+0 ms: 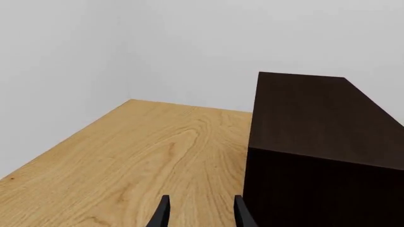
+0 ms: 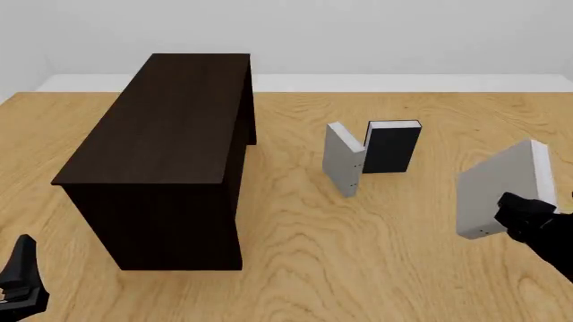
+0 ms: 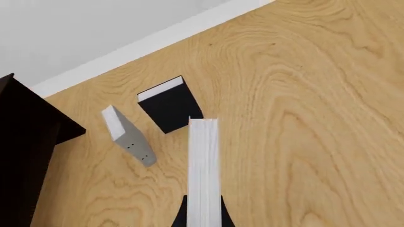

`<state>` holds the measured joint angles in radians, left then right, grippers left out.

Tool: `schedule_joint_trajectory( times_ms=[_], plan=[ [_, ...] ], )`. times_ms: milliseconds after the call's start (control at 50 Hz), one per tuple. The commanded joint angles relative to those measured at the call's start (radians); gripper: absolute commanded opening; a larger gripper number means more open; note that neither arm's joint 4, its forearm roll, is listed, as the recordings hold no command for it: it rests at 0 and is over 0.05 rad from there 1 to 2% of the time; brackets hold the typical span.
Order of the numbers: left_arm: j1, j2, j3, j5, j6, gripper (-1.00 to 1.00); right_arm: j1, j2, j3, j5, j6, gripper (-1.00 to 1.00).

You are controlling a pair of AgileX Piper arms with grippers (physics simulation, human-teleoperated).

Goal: Pick up the book on the right and place it under the cabinet shelf.

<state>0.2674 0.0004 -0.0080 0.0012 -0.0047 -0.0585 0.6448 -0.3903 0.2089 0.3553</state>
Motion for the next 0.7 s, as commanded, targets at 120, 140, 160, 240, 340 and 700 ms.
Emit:
schedule_joint_trajectory(
  times_ms=[120, 140, 160, 240, 340, 700],
  plan=[
    [0.0, 0.0, -0.001, 0.0, -0.001, 1.0, 0.118, -0.035, 0.032, -0.096, 0.138, -1.0],
    [0.0, 0.0, 0.002, -0.003, -0.001, 1.0, 0.124, -0.031, 0.034, -0.103, 0.142, -1.0],
    [0.0, 0.0, 0.002, -0.004, -0.001, 1.0, 0.132, -0.028, 0.037, -0.113, 0.149, -1.0],
    [0.0, 0.0, -0.001, -0.002, -0.002, 1.0, 0.155, -0.016, 0.042, -0.137, 0.164, -1.0],
    [0.001, 0.0, -0.001, -0.004, -0.003, 1.0, 0.179, 0.015, 0.05, -0.183, 0.185, -1.0],
    [0.001, 0.0, 0.003, -0.003, -0.001, 1.0, 0.303, 0.188, 0.061, -0.402, 0.254, -1.0]
  ],
)
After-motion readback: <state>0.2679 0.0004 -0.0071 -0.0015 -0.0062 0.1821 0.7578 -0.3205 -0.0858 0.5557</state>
